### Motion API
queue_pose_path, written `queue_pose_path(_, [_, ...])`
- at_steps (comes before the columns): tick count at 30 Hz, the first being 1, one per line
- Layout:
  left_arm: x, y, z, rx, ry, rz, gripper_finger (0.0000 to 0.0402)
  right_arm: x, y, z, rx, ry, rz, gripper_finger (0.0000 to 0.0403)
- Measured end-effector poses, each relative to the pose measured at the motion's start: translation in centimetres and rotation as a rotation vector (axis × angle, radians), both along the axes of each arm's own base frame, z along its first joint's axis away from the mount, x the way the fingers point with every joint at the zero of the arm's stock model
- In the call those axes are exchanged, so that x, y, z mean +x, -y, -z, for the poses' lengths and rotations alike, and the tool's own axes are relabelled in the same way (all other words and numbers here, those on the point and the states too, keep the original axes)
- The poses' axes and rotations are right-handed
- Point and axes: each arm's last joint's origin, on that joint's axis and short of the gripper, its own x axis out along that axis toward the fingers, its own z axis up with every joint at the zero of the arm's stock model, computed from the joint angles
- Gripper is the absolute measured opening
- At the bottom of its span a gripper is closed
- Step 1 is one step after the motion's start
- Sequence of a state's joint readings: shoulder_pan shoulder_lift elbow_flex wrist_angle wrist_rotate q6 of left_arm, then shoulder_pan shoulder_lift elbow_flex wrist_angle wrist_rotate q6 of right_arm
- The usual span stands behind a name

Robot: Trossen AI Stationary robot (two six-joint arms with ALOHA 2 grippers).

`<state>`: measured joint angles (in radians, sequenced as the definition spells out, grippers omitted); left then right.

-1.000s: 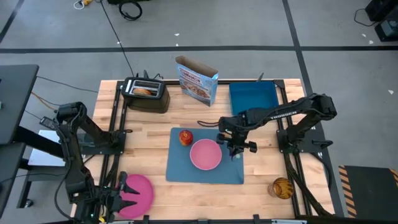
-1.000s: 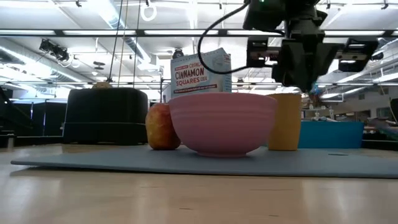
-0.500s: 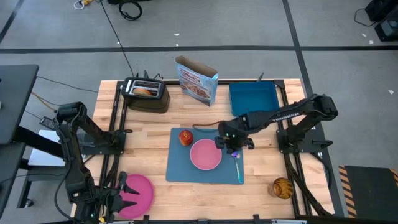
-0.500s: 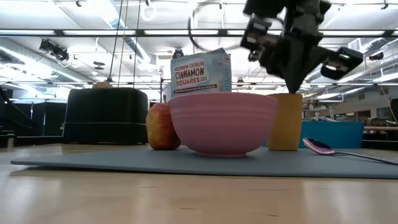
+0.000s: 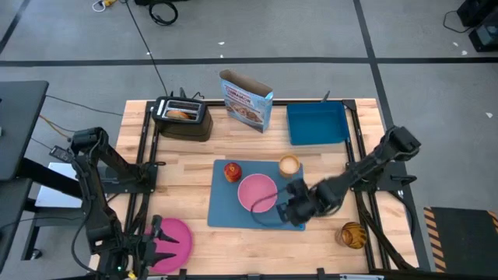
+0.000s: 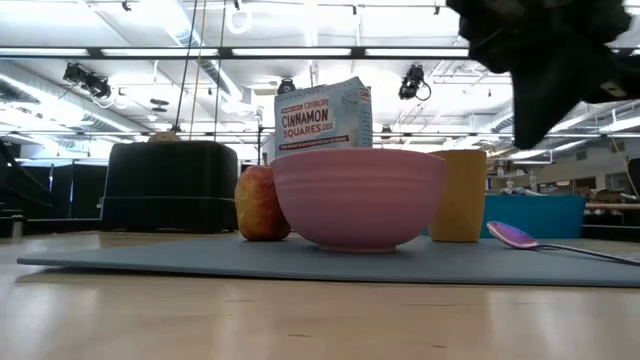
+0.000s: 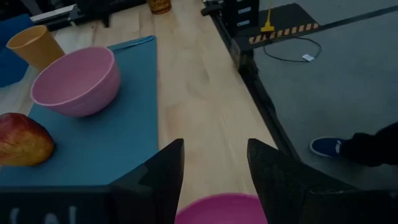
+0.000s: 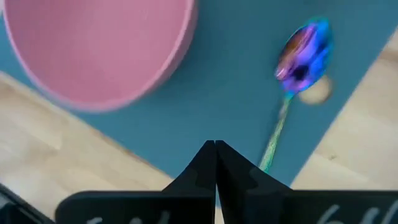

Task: Arrange a breakfast setting
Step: Adjust the blue cutting board on the table

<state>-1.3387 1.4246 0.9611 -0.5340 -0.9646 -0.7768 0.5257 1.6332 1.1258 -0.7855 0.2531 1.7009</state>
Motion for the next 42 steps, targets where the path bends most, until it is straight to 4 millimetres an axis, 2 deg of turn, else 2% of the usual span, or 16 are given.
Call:
queue_pose_path(7, [2.0, -1.0, 0.4, 0.027, -0.006, -0.079, 0.0185, 1.7, -2.9, 3.3, -0.102, -0.211, -0.026, 0.0007])
queue_pose_path(13, [3.7, -2.8, 3.2, 0.012, -0.069, -0.146, 0.0185, 3.5, -4.3, 5.6, -0.068, -0.208, -0.089, 0.0009])
queue_pose_path(17, [4.7, -3.8, 5.0, -0.016, -0.061, -0.184, 0.0185, 3.9, -4.7, 6.9, -0.063, -0.219, -0.118, 0.0009])
queue_pose_path(24, [5.8, -4.9, 5.8, 0.001, -0.061, -0.220, 0.0185, 3.9, -4.5, 7.2, -0.080, -0.240, -0.139, 0.0010])
queue_pose_path(42, [5.7, -4.9, 5.8, 0.003, -0.064, -0.213, 0.0185, 4.3, -3.5, 7.3, -0.120, -0.253, -0.157, 0.0010])
